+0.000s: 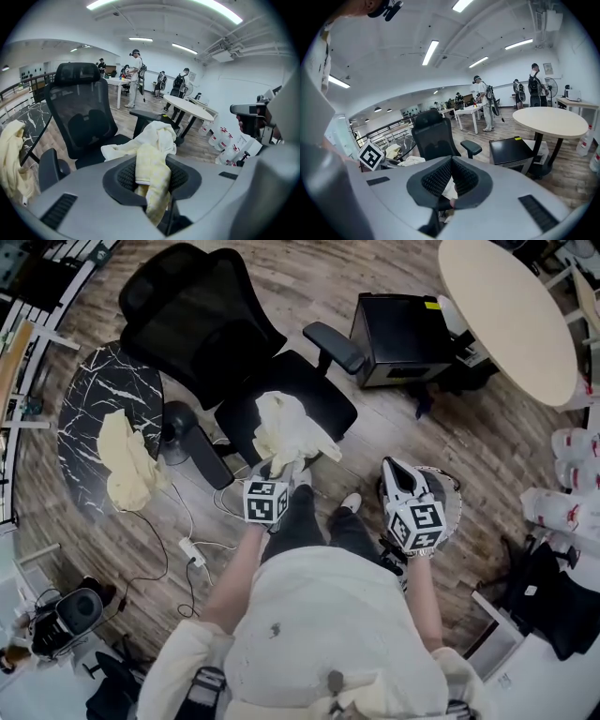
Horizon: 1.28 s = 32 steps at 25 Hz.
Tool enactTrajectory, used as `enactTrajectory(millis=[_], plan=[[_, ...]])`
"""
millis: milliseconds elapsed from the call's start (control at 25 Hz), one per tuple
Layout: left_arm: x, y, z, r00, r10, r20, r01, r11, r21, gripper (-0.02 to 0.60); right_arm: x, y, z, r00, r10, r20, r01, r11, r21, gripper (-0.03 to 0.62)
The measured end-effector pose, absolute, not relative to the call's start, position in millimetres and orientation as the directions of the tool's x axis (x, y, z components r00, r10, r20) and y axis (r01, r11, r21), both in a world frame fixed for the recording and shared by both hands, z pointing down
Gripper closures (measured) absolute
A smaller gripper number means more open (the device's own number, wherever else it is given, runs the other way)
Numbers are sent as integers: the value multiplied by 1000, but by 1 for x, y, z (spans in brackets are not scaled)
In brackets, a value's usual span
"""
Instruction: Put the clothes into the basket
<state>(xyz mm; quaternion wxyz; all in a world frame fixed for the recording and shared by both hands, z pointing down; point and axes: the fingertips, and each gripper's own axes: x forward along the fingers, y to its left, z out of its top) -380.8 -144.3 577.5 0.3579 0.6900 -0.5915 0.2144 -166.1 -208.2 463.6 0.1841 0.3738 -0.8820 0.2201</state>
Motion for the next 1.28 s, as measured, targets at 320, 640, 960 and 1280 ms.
enactTrajectory(millis=[320,640,960,1280], plan=[[-396,-140,539,218,-690,691,-969,-66,239,466,-163,-208,434,-625,-632,458,-772,587,-245,586],[-400,-156,490,267,-735,623,-961,-152,231,466,-160,-210,402,-607,-687,400,-793,553,-254,586],[-406,-173,442,313,-789,529,-946,-213,243,466,-157,-223,352,-593,-751,289,-805,544,-238,586],[-414,-193,389,327,-840,433,-941,-246,232,466,-154,-231,293,-592,-783,192,-805,564,-183,586]])
